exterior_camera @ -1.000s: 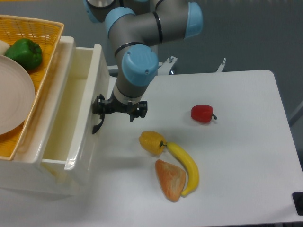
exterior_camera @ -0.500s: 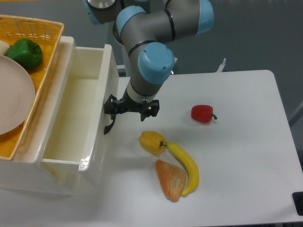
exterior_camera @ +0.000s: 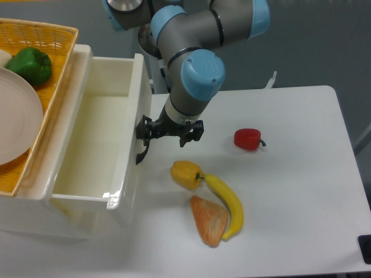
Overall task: Slide the top white drawer open
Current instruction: 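Pull the handle outward, sliding the upper drawer open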
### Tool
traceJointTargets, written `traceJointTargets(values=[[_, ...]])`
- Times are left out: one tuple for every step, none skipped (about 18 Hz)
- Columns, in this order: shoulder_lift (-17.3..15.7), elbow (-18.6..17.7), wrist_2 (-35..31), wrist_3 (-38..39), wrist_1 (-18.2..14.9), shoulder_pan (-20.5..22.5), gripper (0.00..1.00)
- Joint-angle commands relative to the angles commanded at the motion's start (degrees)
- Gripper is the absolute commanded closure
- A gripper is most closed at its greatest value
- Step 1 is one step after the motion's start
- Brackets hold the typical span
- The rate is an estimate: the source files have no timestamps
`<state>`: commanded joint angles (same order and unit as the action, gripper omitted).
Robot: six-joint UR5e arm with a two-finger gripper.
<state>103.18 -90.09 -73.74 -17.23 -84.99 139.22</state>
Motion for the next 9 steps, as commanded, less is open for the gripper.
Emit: traceJointTargets(values=[[0.0,-0.1,0.1,0.0,0.0,0.1,0.0],[0.0,-0.2,0.1,0.0,0.0,0.0,0.0],[0.0,-0.2,0.2,0.0,0.0,0.0,0.0],[0.0,-0.2,0.3,0.0,-0.1,0.0,0.0],[0.0,-0.1,0.4,0.0,-0.4,0.0,0.0],[-0.3,-0.1,0.7,0.0,-0.5,0.1,0.0],[-0.4,0.0,0.9,0.0,-0.6,0.3,0.0],[-0.4,0.0,1.1,0.0,-1.1,0.9,0.0],[-0.5,0.0,1.6,-0.1,-1.8,1.1,0.0]])
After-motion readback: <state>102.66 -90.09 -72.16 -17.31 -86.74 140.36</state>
